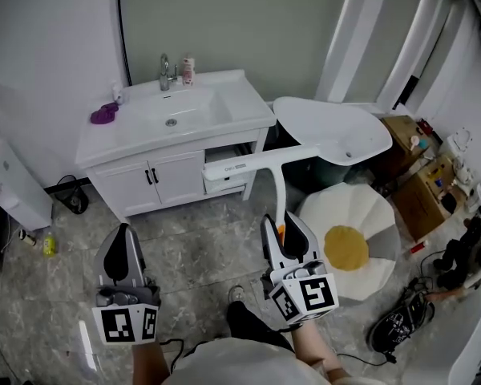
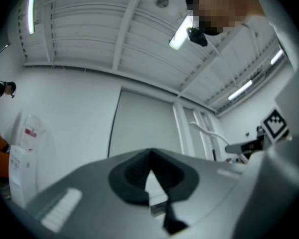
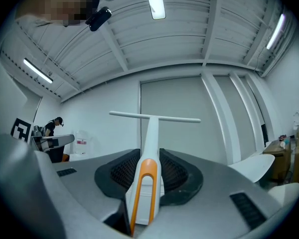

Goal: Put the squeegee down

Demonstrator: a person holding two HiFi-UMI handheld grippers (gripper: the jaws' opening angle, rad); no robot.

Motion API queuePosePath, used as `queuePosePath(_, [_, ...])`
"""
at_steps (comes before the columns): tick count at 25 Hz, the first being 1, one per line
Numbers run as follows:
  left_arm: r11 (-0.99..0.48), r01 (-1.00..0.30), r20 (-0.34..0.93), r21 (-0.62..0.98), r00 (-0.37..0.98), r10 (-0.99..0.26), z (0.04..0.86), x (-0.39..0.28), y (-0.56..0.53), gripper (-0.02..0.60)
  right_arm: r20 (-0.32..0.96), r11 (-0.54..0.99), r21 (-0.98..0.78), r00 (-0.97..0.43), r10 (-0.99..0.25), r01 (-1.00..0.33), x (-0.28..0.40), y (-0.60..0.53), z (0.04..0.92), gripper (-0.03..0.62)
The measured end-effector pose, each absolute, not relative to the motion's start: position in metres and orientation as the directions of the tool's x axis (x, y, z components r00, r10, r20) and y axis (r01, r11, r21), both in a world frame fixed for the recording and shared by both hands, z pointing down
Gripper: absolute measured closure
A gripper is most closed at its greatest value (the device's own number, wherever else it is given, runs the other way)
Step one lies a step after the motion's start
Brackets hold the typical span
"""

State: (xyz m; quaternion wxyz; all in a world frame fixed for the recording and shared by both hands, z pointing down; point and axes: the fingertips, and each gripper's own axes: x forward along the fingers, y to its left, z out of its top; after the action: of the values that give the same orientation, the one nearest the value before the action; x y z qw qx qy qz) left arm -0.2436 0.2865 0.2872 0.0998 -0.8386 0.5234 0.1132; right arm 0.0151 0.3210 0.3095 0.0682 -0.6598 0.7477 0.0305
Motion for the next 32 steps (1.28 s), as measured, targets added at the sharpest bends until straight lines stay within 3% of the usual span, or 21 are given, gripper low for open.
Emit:
queuePosePath(21, [-0.382,-0.921,-0.321,-0.073,0.385,-0.865,0.266,-0.123,0.136,0.575,-0.137,0.211,-0.020,-0.206,-0.969,-0.977,0.124,0.152,0.303,0.473])
queuePosePath(32, [-0.372,-0.926,-0.289,-0.066,0.375,-0.881,0.277,-0.111,0.083,0.575,-0.112,0.228,-0.056,-0.221,-0.969,-0.972,0.134,0.097,0.316,0.473])
